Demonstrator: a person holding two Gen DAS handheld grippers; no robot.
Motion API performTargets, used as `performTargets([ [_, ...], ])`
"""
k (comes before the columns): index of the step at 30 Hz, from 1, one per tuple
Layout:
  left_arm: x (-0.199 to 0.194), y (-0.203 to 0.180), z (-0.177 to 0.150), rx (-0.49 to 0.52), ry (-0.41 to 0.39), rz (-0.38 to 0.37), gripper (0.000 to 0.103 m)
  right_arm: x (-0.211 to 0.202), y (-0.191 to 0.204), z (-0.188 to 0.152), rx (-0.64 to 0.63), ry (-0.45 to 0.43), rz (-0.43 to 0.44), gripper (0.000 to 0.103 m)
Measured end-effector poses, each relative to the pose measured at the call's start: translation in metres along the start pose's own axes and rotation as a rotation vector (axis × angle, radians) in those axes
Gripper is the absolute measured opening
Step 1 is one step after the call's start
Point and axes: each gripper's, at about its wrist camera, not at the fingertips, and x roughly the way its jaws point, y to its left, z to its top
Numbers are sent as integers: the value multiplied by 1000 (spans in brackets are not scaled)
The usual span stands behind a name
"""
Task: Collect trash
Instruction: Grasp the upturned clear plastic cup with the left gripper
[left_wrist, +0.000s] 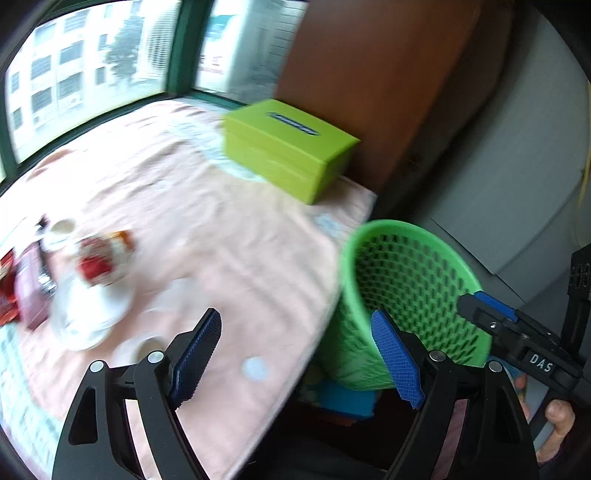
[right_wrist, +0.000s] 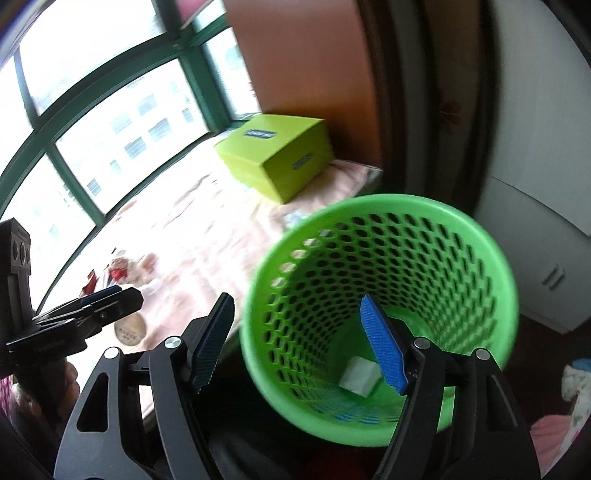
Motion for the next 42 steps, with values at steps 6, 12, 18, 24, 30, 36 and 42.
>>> performTargets([
  [6,-15,46,-18,-72,-8,93,80,11,32,2,-58,10,53,74],
  [12,-11,86,-38,-147,24,127,78,20,55,0,-101,26,86,76],
  [18,2,106,-46,-182,51,112,72,30,69,-3,-124,48,99,76],
  [24,12,118,-48,-218,60,78,66,39,76,-5,-136,68,99,76],
  [30,16,123,-49,-227,60,48,51,50,84,-7,-151,92,112,76],
  [36,8,127,-51,-231,50,30,35,65,100,-11,-174,125,142,76],
  [42,-17,136,-57,-248,11,29,35,78,122,-10,-181,151,184,79],
])
